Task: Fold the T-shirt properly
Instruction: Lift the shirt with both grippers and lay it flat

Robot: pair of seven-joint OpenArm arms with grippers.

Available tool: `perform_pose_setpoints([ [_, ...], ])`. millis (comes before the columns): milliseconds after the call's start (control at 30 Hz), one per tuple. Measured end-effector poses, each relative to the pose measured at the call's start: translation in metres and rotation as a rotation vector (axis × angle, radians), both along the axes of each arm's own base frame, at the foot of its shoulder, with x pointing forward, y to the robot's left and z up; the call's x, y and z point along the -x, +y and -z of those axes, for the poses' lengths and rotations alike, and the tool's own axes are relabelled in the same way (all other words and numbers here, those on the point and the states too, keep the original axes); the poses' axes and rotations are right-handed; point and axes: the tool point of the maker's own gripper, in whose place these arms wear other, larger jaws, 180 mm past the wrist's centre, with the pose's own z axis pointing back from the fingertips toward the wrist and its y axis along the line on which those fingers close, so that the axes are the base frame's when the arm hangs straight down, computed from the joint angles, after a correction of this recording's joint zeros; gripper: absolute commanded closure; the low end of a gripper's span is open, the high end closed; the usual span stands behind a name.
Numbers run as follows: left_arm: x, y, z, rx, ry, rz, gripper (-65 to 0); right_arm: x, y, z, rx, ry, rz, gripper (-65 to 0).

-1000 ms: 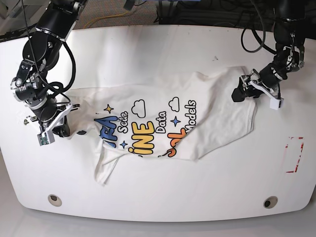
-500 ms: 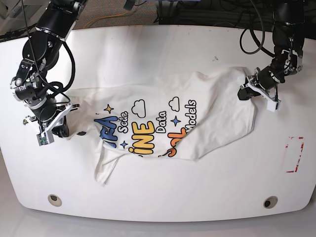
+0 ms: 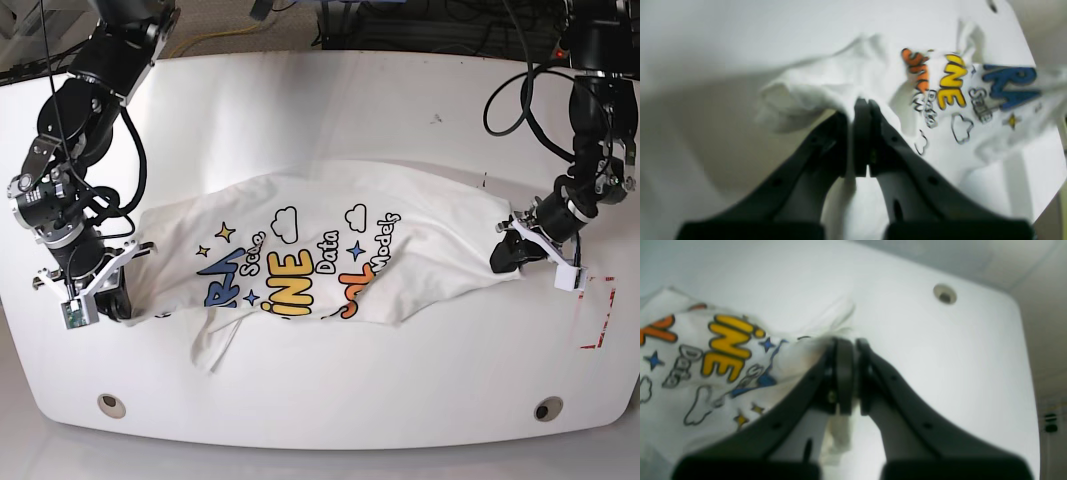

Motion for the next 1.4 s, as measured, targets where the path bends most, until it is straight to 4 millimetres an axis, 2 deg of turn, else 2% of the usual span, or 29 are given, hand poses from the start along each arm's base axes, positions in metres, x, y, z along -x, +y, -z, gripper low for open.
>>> perform_pose_setpoints([
  [167, -0.029, 0.008, -0.041, -0.030, -0.089, -0.005, -0.4, -0.022, -0.013, -0.021, 0.007, -0.031, 0.011, 0.0],
  [300, -0.040, 0.013, -0.080, -0.056, -0.169, 0.050, -0.4, -0.045, -0.013, -0.047, 0.040, -0.065, -0.006, 0.0],
  [333, -0.045, 0.017, -0.096, -0.058, -0.206, 0.057, -0.4, -0.053, -0.012, -0.055, 0.051, -0.070, -0.017, 0.0],
  [400, -0.051, 0.023, -0.117, -0.069, -0.248, 0.056, -0.4, -0.064, -0.004, -0.073, 0.054, -0.105, -0.047, 0.0],
  [500, -0.055, 0.037, -0.150, -0.075, -0.308, 0.046, -0.4, -0.081, 0.005, -0.106, 0.062, -0.164, -0.084, 0.0],
  [633, -0.061, 0.055, -0.197, -0.098, -0.402, 0.018, -0.4, -0.103, -0.001, -0.149, 0.125, -0.196, -0.080, 0.0],
  [700, -0.062, 0.062, -0.224, -0.124, -0.449, 0.018, -0.4, -0.112, 0.008, -0.181, 0.154, -0.241, -0.110, 0.0],
  [767, -0.062, 0.067, -0.255, -0.138, -0.517, 0.013, -0.4, -0.118, 0.018, -0.214, 0.162, -0.298, -0.134, 0.0],
  [833, -0.061, 0.072, -0.279, -0.155, -0.568, 0.003, -0.4, -0.121, 0.024, -0.237, 0.177, -0.334, -0.151, 0.0],
  [900, -0.058, 0.079, -0.296, -0.179, -0.601, -0.010, -0.4, -0.121, 0.033, -0.256, 0.193, -0.374, -0.170, 0.0],
  [933, -0.058, 0.081, -0.300, -0.186, -0.607, -0.014, -0.4, -0.121, 0.035, -0.258, 0.195, -0.378, -0.175, 0.0],
  [1033, -0.058, 0.085, -0.301, -0.183, -0.606, -0.024, -0.4, -0.121, 0.033, -0.249, 0.203, -0.351, -0.172, 0.0],
  [1133, -0.061, 0.082, -0.279, -0.186, -0.553, -0.009, -0.4, -0.122, 0.023, -0.209, 0.201, -0.239, -0.144, 0.0],
  [1233, -0.059, 0.078, -0.243, -0.176, -0.470, 0.009, -0.4, -0.117, 0.010, -0.167, 0.146, -0.177, -0.123, 0.0],
  [1300, -0.053, 0.077, -0.208, -0.179, -0.388, 0.015, -0.4, -0.106, -0.001, -0.130, 0.149, -0.102, -0.097, 0.0],
  [1333, -0.050, 0.077, -0.194, -0.184, -0.352, 0.020, -0.4, -0.101, -0.006, -0.123, 0.154, -0.097, -0.085, 0.0],
  [1400, -0.042, 0.074, -0.165, -0.177, -0.285, 0.029, -0.4, -0.087, -0.009, -0.090, 0.157, -0.043, -0.084, 0.0],
])
